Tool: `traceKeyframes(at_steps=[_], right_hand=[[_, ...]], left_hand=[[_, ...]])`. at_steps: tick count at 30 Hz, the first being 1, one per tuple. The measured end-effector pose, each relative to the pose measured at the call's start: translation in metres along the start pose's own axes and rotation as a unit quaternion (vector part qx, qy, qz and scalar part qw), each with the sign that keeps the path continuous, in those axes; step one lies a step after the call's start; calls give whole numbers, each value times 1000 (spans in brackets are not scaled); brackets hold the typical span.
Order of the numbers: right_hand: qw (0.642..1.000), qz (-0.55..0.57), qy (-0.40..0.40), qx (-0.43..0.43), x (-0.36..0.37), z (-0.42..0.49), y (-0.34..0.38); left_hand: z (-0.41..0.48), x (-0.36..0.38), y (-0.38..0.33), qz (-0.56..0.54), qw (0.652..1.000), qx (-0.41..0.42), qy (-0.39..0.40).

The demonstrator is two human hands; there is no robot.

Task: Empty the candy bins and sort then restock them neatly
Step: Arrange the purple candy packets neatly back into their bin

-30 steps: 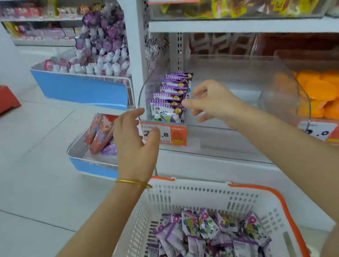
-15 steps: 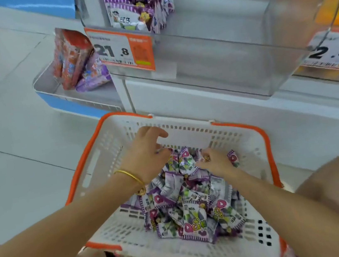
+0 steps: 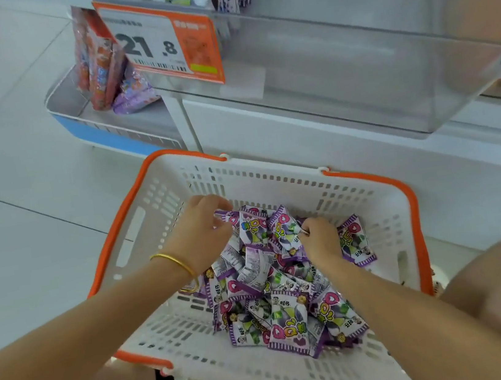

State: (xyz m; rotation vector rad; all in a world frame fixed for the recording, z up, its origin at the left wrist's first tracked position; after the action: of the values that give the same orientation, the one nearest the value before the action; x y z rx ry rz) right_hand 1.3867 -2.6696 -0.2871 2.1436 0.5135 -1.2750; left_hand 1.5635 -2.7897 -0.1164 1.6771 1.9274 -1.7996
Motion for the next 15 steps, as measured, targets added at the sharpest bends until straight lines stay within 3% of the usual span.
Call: traceKeyframes(at_steps=[5, 10, 15], right_hand=[[994, 101, 3, -35, -43, -27, 10], [968, 181, 54, -167, -93, -71, 60], [948, 263, 50, -174, -129, -101, 71]], left_hand=[[-3, 21, 13, -21, 997, -61, 51], [-11, 21, -6, -78, 994, -42, 68], [-16, 18, -20, -41, 994, -22, 99]])
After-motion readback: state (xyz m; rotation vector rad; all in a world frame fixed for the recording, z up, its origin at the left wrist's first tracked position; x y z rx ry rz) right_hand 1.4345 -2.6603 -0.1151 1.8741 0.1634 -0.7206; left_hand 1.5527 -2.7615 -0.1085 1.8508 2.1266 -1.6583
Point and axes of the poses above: each hand's wrist, its own z-axis towards the middle knuckle, its own x-axis out of the palm, y = z × x, the point moved 10 cm from there along z, towards the middle knuckle, and after that the axes turned 8 degrees about -z, right-handed, at the moved point
